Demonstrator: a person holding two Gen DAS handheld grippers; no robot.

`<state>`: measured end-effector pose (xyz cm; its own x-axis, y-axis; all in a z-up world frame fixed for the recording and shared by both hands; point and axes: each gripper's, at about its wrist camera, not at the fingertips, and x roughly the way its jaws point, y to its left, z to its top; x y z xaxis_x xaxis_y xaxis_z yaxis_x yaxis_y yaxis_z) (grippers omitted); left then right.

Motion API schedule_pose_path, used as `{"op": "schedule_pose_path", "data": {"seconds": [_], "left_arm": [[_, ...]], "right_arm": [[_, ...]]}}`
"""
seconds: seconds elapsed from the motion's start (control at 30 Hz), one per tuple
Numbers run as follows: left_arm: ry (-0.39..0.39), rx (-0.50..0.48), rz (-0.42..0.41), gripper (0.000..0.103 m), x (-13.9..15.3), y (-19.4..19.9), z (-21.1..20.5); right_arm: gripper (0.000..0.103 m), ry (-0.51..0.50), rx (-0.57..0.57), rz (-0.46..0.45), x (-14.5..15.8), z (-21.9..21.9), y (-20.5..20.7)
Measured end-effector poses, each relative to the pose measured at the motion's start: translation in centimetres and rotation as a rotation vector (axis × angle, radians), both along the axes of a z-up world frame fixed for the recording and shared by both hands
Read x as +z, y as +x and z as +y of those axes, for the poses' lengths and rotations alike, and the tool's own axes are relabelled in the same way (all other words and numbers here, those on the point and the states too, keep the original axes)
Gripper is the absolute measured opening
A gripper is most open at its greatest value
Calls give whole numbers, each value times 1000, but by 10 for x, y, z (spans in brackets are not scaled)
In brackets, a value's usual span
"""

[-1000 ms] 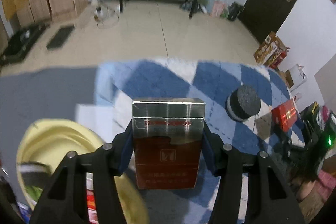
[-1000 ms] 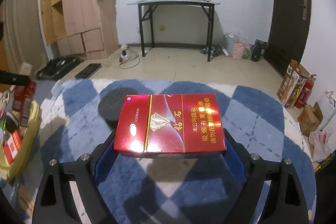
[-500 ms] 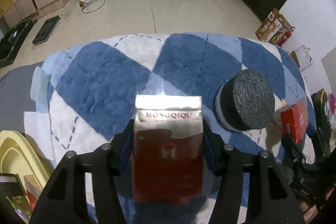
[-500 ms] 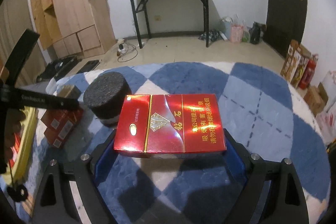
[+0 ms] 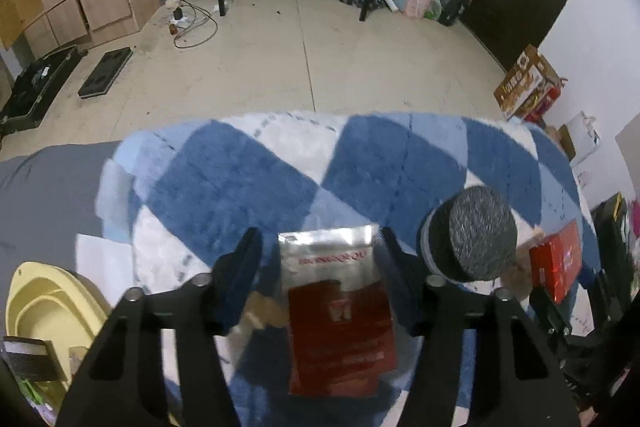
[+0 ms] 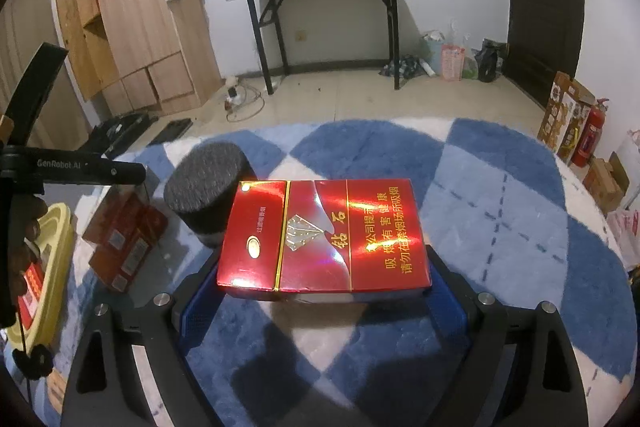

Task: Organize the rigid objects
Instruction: 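Grasp the red-silver box with left tool while right tool grasps red-gold box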

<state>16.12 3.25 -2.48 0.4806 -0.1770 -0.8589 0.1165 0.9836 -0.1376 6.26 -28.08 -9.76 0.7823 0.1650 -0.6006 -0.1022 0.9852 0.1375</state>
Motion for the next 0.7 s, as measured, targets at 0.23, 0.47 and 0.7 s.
{"op": "schedule_pose_path", "data": {"seconds": [0.23,0.47,0.7], "left_arm": [[15,-14,53,59,-6,1,-5],[36,-16,54,73,-19,5,-22],[18,-13,10,58,-3,-1,-13]], "right_arm": [[91,-17,12,10,-6,4,-4],[91,-19,19,11,-5,4,-1],[91,-15,25,20,-7,5,5]]}}
